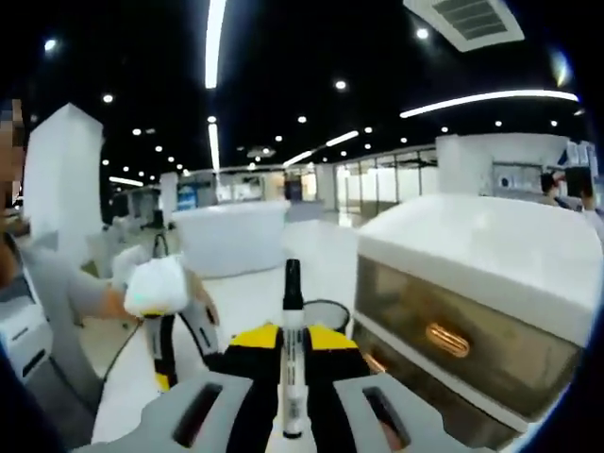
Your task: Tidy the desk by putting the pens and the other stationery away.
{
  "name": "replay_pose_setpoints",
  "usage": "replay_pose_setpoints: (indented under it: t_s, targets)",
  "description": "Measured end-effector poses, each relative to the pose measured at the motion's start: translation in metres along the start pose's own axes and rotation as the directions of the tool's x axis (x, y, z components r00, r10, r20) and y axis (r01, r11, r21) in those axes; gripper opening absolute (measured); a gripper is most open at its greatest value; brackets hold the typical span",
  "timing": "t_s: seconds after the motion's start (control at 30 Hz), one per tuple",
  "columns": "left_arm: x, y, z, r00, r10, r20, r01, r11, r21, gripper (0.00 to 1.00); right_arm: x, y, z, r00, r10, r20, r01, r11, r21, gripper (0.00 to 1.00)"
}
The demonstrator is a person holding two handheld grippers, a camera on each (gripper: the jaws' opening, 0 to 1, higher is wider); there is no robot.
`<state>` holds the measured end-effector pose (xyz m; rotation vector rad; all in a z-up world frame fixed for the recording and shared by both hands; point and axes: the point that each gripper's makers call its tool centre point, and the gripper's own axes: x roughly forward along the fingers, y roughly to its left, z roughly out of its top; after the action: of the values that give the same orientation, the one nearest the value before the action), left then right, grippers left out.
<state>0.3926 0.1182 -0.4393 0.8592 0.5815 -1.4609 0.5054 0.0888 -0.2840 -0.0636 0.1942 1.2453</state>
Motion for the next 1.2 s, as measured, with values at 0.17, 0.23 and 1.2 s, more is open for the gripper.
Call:
replay_pose_setpoints:
  t_s: [0.17,0.23,1.2]
  targets:
    - [0.001,-0.004,-0.001,1.000,-0.012,-0.014,0.013,1.000,0.013,0.52,0.012,-0.001,-0.002,0.999,-0.024,0.022,0.024,1.000,-0.005,0.07]
    - [0.001,-0.004,-0.002,1.000,-0.012,-0.020,0.012,1.000,0.017,0.52,0.015,-0.002,-0.002,0.999,-0.031,0.023,0.031,1.000,-0.006,0.07]
    - [-0.009,-0.021,0.014,0.999,-0.023,-0.027,0.026,0.993,0.114,0.52,0.064,0.000,0.044,0.942,-0.131,0.309,0.154,0.987,-0.050,0.06]
